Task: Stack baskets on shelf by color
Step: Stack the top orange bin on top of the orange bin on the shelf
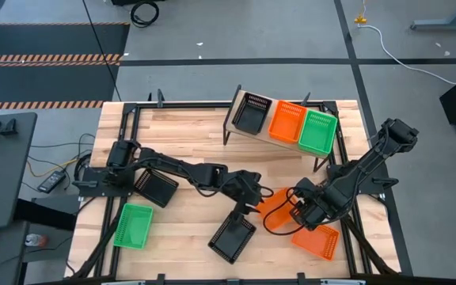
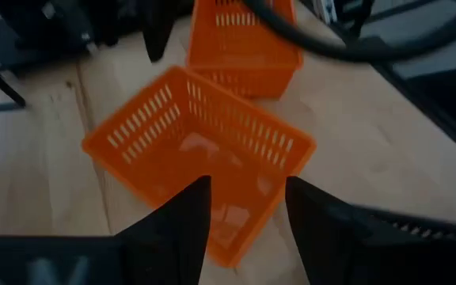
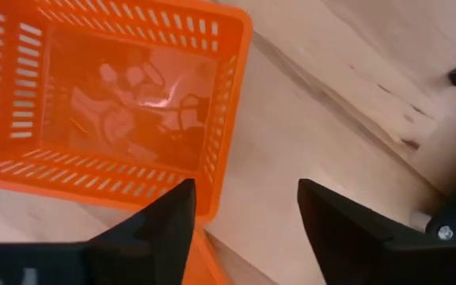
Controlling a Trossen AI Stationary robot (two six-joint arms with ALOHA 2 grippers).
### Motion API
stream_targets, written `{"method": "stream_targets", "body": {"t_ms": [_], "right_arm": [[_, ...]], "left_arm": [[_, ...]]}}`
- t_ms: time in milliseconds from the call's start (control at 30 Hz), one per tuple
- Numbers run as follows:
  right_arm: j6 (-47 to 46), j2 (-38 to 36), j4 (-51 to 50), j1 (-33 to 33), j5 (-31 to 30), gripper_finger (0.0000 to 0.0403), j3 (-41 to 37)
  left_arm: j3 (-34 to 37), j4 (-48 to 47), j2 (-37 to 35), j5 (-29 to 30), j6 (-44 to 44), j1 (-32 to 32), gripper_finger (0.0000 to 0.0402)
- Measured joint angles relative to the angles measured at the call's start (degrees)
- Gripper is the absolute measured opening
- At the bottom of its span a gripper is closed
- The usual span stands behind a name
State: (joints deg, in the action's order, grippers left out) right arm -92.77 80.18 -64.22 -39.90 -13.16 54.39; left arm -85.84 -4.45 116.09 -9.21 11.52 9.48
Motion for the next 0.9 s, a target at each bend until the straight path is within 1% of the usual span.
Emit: {"method": "stream_targets", "body": {"t_ms": [167,267,367,500,667,900], "right_arm": [[-0.06,0.00,-0.27,0.04,-1.50,0.0258,-0.07],[-0.54,0.00,0.42,0.21,-2.79,0.0263,-0.98],[-0.38,0.04,2.63,0.53,-2.82,0.0262,-2.77],[0.36,0.04,5.72,1.26,-2.65,0.0259,-4.89],[1.77,0.04,7.83,2.56,-2.45,0.0260,-6.83],[3.98,0.04,14.84,4.22,-0.69,0.0255,-11.37]], "left_arm": [[0.02,2.93,-0.71,1.59,-0.39,0.81,0.0171],[0.02,3.86,-1.26,1.66,-0.38,1.33,0.0171],[0.00,4.73,-1.63,1.66,-0.35,1.46,0.0166],[0.02,3.75,-1.88,1.51,0.18,1.34,0.0144],[0.00,-0.33,-2.43,1.09,1.04,0.33,0.0117],[0.02,-3.68,-2.51,0.27,1.11,-0.05,0.0110]]}}
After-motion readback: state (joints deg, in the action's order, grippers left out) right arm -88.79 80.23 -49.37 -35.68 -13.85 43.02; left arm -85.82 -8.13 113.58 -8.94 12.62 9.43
